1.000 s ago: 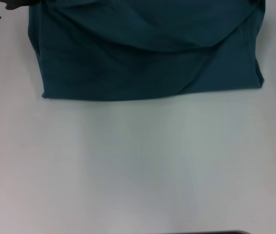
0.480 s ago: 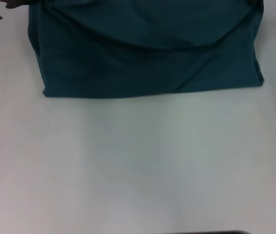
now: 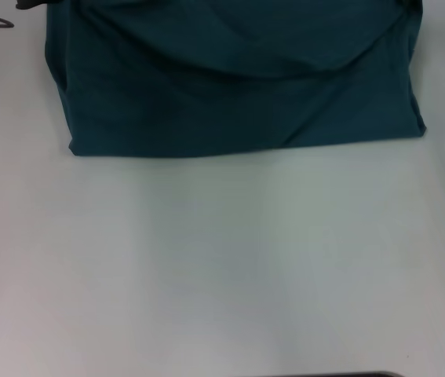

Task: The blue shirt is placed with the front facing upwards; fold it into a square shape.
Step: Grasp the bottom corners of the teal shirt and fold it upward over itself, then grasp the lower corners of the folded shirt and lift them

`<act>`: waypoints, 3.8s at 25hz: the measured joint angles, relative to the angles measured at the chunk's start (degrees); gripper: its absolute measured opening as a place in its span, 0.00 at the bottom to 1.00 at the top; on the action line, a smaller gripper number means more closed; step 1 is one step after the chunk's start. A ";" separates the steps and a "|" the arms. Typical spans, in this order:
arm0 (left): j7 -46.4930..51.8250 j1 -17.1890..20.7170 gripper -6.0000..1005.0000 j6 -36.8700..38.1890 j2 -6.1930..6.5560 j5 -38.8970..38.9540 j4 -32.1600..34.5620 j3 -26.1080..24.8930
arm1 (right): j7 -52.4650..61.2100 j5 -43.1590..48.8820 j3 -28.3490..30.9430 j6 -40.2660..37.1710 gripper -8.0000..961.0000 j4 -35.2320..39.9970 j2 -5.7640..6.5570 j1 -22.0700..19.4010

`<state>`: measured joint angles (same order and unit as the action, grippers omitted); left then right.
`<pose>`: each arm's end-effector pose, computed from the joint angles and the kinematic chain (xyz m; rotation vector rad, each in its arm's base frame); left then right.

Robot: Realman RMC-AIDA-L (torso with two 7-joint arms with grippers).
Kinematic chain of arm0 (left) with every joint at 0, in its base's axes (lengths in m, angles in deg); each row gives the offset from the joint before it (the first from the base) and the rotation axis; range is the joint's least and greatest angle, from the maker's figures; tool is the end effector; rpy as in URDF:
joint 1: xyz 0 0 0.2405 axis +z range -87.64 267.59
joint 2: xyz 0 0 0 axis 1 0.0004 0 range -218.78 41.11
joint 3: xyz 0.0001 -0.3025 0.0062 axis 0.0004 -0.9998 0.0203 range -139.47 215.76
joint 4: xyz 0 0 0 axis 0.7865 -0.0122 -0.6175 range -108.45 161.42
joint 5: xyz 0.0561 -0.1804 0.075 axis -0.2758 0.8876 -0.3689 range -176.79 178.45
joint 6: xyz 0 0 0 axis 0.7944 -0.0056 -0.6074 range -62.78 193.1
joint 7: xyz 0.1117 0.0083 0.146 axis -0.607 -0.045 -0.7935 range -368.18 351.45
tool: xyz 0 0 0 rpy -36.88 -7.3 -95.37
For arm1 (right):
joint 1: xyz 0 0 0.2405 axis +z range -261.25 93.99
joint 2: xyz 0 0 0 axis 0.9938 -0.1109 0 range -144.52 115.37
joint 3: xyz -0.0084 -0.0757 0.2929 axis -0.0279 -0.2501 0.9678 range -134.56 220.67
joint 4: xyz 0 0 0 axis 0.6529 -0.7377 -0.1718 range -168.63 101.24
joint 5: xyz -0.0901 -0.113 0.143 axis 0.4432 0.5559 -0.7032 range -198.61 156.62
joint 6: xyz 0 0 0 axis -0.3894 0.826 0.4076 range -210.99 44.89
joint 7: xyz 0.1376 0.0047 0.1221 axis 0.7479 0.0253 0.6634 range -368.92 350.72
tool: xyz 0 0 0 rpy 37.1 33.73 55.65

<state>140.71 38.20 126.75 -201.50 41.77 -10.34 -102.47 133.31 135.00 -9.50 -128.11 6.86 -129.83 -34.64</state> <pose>-0.2430 0.5194 -0.0016 -2.0306 -1.5782 -0.4052 0.2856 0.5303 0.0017 -2.0154 1.0149 -0.0587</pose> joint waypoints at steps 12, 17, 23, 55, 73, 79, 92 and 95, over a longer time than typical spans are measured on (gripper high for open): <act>0.89 -0.07 0.06 -1.02 -0.26 -0.43 0.01 0.05 | 0.42 2.99 -1.67 3.90 0.06 -2.13 -1.20 2.87; 0.92 -0.10 0.07 -1.12 -0.32 -0.42 -0.03 0.08 | 0.42 3.08 -1.67 3.93 0.06 -2.15 -1.22 2.48; 2.27 -0.12 0.07 -0.95 -0.40 -0.15 -0.18 0.05 | -0.07 3.60 -1.67 2.87 0.06 -2.61 -0.89 2.16; 5.65 2.29 0.52 -1.31 -0.80 -0.50 -0.53 -0.32 | 0.26 8.80 -2.99 -4.33 0.81 -0.94 -1.90 2.92; 1.21 11.64 0.53 11.61 0.00 15.77 -7.78 -0.66 | -10.66 -31.37 10.07 -35.74 0.81 13.22 2.07 -10.78; -2.28 16.28 0.52 19.02 0.32 21.51 -7.95 -4.79 | -16.70 -42.82 16.03 -46.99 0.81 13.09 2.67 -17.92; -10.68 23.42 0.52 21.58 -1.74 22.74 -1.94 -6.76 | -32.21 -45.38 23.06 -57.64 0.81 5.21 2.48 -28.77; -9.91 24.25 0.52 18.79 -2.19 22.00 -0.36 -6.69 | -33.47 -44.51 22.86 -58.00 0.81 4.93 2.03 -29.44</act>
<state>130.80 62.45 145.55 -203.70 63.77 -10.70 -109.16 99.84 90.49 13.36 -186.12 11.79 -127.80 -64.09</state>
